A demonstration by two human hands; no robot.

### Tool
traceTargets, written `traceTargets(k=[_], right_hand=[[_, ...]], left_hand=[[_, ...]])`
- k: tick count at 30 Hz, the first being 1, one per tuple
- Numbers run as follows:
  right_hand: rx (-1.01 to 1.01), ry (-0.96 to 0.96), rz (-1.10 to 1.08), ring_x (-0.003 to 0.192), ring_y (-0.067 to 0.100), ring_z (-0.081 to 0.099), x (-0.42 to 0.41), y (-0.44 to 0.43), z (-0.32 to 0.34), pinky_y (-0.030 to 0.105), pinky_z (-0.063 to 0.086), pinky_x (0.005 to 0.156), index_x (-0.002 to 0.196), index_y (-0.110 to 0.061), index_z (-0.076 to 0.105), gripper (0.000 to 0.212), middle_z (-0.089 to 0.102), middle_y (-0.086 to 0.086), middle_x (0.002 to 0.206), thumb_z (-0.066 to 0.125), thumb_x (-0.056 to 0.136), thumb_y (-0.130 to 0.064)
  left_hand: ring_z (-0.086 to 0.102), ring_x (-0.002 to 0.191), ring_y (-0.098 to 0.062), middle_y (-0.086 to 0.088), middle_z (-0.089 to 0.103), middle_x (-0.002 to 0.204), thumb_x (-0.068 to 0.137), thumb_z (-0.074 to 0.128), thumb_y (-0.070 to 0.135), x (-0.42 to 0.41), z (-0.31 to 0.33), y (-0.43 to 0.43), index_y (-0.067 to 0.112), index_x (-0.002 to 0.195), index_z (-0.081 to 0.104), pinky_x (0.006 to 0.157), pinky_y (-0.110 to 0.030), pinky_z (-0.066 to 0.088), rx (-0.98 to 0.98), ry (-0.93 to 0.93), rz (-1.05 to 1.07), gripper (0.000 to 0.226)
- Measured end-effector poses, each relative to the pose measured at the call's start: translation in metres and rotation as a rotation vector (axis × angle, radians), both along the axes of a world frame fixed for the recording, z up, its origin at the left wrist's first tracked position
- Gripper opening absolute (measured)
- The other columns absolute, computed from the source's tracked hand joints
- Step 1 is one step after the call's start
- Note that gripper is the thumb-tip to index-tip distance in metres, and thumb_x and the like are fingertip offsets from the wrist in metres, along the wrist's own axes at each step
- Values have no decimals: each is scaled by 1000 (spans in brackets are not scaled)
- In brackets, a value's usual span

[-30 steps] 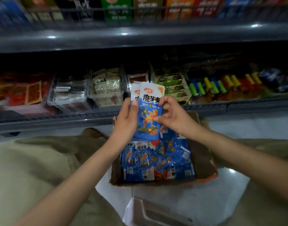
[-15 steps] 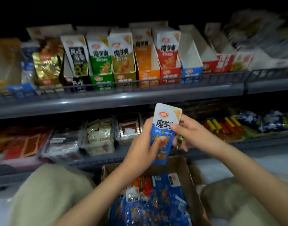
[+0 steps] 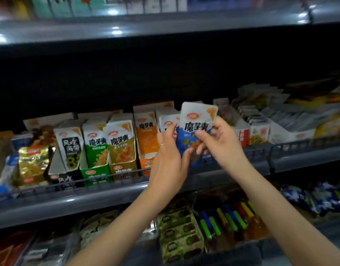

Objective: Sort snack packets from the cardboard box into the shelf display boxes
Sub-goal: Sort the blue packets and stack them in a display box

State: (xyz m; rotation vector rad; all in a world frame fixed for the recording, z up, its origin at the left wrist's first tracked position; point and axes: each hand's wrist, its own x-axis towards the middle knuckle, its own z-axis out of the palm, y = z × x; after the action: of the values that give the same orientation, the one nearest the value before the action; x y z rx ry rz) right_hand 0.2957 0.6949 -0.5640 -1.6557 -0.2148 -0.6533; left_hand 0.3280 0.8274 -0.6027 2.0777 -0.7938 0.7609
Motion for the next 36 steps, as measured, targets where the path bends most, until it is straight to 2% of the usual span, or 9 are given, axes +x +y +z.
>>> traceTargets(k=[3, 5, 10, 15, 22, 25, 27, 30, 36], right_hand=[[135, -165, -129, 46, 6, 58, 14, -24, 11, 16, 43, 46, 102, -14, 49, 12, 62, 4, 72, 53, 94, -6], [225, -260, -185, 50, 5, 59, 24, -36, 15, 16, 44, 49, 107, -13, 47, 13, 60, 4, 72, 51, 96, -8], [343, -290, -99, 51, 4, 59, 61, -62, 11, 16, 44, 50, 101, -21, 48, 16, 60, -1, 68, 51, 96, -7], [422, -167, 7, 47, 3, 57, 108, -74, -6, 14, 43, 47, 90, -16, 46, 12, 59, -3, 58, 53, 95, -7], [15, -114, -79, 44, 5, 56, 145, -85, -4, 17, 43, 45, 87, -23, 50, 23, 62, -2, 75, 59, 90, -2], [-244, -6, -169, 72, 17, 64, 158, -85, -11, 37, 55, 69, 91, -20, 60, 17, 67, 0, 87, 70, 82, -10], [-403, 70, -256, 85, 16, 63, 161, -81, -19, 38, 53, 76, 96, -20, 63, 19, 67, -3, 93, 72, 80, -16], [-603, 62, -431, 93, 19, 62, 161, -73, -22, 26, 41, 65, 113, -19, 58, 32, 64, -4, 95, 69, 83, -19], [-853, 26, -771, 99, 30, 62, 166, -54, -19, 29, 35, 62, 129, -16, 44, 44, 54, 8, 123, 59, 88, -9]], left_hand=[[42, 119, -25, -7, 24, 134, 89, 51, 33, 33, -17, -19, 14, 138, 21, 98, -34, 43, 46, -235, 96, 61], [36, 121, -27, -11, 26, 133, 86, 49, 33, 55, -31, -27, 7, 135, 27, 105, -33, 33, 109, -317, 153, 60], [42, 113, -28, -13, 44, 124, 92, 39, 37, 79, -50, -37, 9, 104, 60, 98, -43, 32, 562, -512, 288, 37], [44, 105, -27, -13, 58, 113, 91, 40, 32, 82, -55, -40, 9, 91, 61, 93, -40, 32, 584, -564, 288, 31], [44, 104, -26, -12, 43, 114, 90, 41, 28, 84, -57, -42, 9, 88, 57, 90, -38, 33, 548, -640, 262, 25], [44, 104, -27, -11, 42, 114, 89, 42, 28, 85, -58, -42, 9, 87, 56, 91, -38, 33, 542, -655, 263, 24], [44, 105, -27, -11, 43, 115, 89, 43, 29, 86, -58, -42, 9, 88, 56, 91, -39, 33, 544, -655, 268, 23], [44, 105, -27, -11, 43, 115, 88, 44, 29, 85, -58, -41, 9, 87, 56, 92, -41, 31, 542, -654, 275, 24], [43, 104, -26, -11, 42, 115, 87, 43, 29, 84, -56, -41, 8, 85, 59, 93, -41, 31, 522, -638, 271, 26]])
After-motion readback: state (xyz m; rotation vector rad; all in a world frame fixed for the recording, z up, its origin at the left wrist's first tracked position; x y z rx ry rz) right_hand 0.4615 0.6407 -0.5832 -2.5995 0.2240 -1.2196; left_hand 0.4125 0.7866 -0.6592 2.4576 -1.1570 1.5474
